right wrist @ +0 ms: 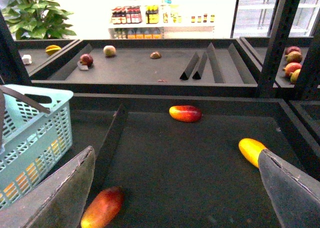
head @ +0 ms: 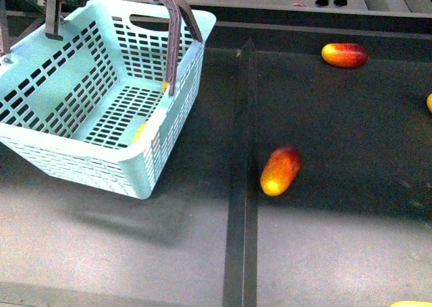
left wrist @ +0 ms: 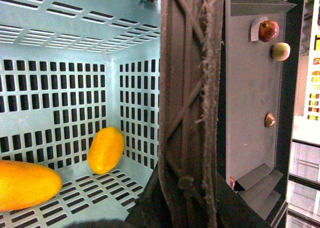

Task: Pick lemon and mango into basket

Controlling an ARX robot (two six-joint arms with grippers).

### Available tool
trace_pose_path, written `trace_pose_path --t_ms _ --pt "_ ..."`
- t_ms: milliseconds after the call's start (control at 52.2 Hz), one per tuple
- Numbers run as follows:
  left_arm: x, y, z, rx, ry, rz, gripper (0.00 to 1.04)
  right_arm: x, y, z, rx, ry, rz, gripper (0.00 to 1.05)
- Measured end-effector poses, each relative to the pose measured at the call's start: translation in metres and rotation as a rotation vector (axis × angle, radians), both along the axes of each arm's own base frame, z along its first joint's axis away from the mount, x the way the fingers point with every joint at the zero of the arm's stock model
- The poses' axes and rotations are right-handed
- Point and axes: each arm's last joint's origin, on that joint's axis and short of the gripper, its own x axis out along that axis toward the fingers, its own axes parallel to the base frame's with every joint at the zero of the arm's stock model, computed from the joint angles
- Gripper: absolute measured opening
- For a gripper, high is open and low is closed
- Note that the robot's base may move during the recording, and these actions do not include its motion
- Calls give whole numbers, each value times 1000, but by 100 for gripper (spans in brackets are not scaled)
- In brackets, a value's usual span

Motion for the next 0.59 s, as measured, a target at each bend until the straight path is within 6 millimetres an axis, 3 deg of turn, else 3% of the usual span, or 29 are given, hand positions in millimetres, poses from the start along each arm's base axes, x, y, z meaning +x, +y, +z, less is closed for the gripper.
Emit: trace_pose_path --t_ms 153,288,364,499,594 --pt "-11 2 2 -8 -4 36 25 0 0 0 0 0 0 96" --pt "-27 7 20 -2 -35 106 47 0 0 0 0 0 0 96" --pt "-48 10 40 23 -40 151 63 0 0 0 0 0 0 96" --pt "-100 13 83 121 6 191 97 0 0 0 0 0 0 96" --pt "-122 3 119 138 -75 142 98 0 0 0 0 0 0 96"
